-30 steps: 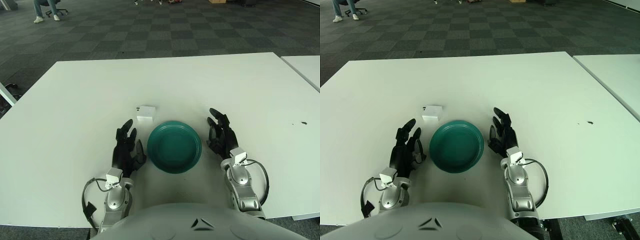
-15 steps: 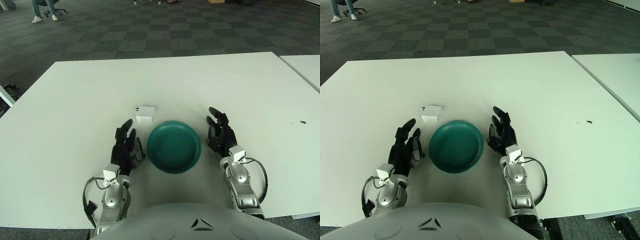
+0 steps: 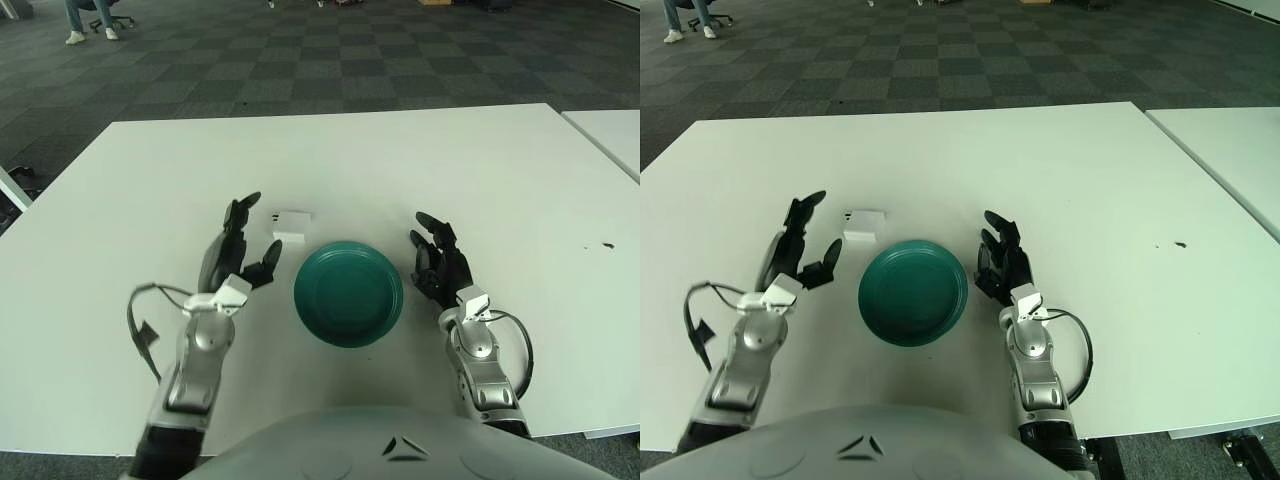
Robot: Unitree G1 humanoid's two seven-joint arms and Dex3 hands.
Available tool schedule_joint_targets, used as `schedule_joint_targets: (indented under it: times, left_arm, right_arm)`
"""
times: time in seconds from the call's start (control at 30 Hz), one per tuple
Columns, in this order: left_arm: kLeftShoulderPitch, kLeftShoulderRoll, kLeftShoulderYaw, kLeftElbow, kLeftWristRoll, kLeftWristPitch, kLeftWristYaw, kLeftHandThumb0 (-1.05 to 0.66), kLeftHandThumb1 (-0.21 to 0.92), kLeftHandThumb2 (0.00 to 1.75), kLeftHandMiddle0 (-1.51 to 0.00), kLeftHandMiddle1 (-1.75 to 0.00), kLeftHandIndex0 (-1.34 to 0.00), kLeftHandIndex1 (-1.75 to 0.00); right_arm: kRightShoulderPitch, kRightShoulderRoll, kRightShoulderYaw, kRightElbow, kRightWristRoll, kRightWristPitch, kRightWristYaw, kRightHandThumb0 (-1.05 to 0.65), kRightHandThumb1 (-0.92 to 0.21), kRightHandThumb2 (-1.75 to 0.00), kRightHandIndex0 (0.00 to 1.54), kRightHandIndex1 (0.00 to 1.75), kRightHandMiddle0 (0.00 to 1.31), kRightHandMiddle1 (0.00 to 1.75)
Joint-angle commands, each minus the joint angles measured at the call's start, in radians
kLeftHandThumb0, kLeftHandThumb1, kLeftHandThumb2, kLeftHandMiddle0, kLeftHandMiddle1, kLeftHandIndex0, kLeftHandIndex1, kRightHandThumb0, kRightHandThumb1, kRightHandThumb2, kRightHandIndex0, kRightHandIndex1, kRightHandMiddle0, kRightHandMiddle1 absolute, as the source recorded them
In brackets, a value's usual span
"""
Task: Put the charger into the plate.
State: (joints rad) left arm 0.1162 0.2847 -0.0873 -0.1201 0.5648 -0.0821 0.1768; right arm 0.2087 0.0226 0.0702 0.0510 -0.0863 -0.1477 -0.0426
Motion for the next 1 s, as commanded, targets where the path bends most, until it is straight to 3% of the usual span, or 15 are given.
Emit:
schedule_joint_targets:
  times: [0.0, 0.1, 0.37, 0.7, 0.97]
  left_arm:
    - [-0.104, 0.106, -0.027, 0.087, 0.140, -0.031, 0.029, -1.04, 0.92, 0.83, -0.23, 0.00, 0.00, -0.53]
    - [-0.165, 0.160, -0.052, 0.124, 0.178, -0.024, -0.027, -1.04, 0.92, 0.75, -0.20, 0.00, 0.00, -0.52]
    - [-0.294, 0.231, -0.120, 0.195, 0.232, -0.040, -0.103, -1.05, 0.92, 0.58, -0.15, 0.00, 0.00, -0.55]
    - [-0.406, 0.265, -0.226, 0.331, 0.335, -0.105, -0.086, -1.05, 0.92, 0.45, -0.15, -0.01, 0.00, -0.72]
    - [-0.482, 0.286, -0.282, 0.454, 0.336, -0.182, -0.117, -1.05, 0.92, 0.41, -0.14, 0.00, 0.00, -0.71]
  right_arm:
    - [0.033, 0.003, -0.003, 0.098, 0.005, 0.070, 0.000, -0.67, -0.92, -0.85, 0.44, 0.04, 0.00, 0.70]
    - [0.028, 0.002, -0.007, 0.116, 0.003, 0.047, -0.005, -0.67, -0.92, -0.84, 0.45, 0.04, 0.00, 0.72]
    - [0.028, 0.001, -0.013, 0.132, 0.008, 0.029, -0.008, -0.67, -0.92, -0.84, 0.45, 0.04, 0.00, 0.72]
    - [0.032, 0.002, -0.014, 0.134, 0.010, 0.034, -0.007, -0.69, -0.92, -0.84, 0.43, 0.02, 0.00, 0.72]
    - [0.039, 0.005, -0.015, 0.132, 0.014, 0.050, -0.008, -0.69, -0.92, -0.85, 0.42, 0.01, 0.00, 0.71]
